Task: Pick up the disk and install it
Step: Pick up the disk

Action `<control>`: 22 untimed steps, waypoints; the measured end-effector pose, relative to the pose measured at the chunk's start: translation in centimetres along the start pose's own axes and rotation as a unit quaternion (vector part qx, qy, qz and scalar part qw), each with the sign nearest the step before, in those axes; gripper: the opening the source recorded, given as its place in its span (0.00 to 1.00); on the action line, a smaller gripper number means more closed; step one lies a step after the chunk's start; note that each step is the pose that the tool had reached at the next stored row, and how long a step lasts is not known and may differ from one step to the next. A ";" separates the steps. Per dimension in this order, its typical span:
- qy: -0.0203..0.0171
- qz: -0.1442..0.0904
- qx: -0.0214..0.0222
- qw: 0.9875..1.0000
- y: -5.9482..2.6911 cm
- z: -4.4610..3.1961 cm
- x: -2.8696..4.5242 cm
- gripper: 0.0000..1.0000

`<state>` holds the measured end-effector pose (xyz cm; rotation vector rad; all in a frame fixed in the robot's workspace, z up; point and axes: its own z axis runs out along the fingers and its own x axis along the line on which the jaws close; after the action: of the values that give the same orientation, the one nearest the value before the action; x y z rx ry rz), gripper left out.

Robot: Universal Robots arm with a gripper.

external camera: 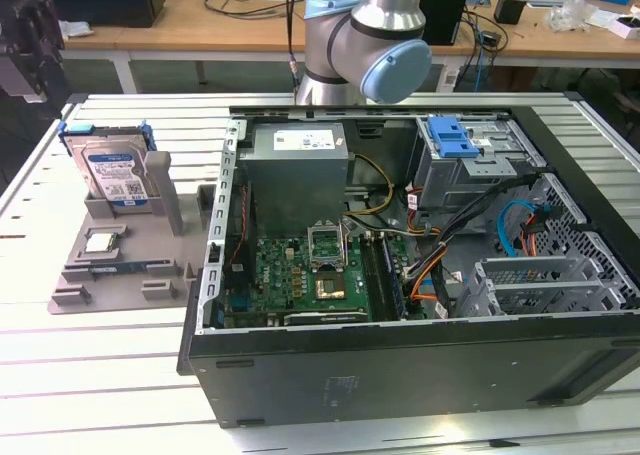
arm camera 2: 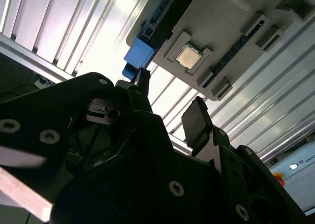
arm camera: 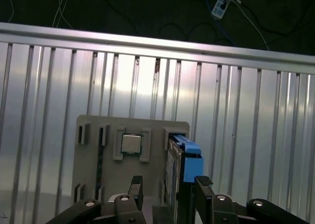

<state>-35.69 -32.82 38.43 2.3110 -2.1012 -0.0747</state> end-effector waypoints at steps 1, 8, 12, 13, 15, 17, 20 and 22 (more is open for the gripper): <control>0.000 0.000 0.000 1.000 -0.04 0.01 -0.05 0.54; 0.000 0.000 0.000 1.000 -0.49 0.13 -0.32 0.54; 0.000 0.000 0.000 1.000 -1.12 0.34 -0.57 0.54; 0.000 0.000 0.000 1.000 -1.23 0.37 -0.67 0.54; 0.000 0.000 0.000 1.000 -1.45 0.49 -0.81 0.54; 0.000 0.000 0.000 1.000 -1.58 0.60 -0.88 0.54; 0.000 0.000 0.000 1.000 -1.73 0.92 -0.93 0.54; 0.000 0.000 0.000 1.000 -1.78 1.43 -0.99 0.54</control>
<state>-34.08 -31.63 36.95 2.3105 -2.1013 -0.0750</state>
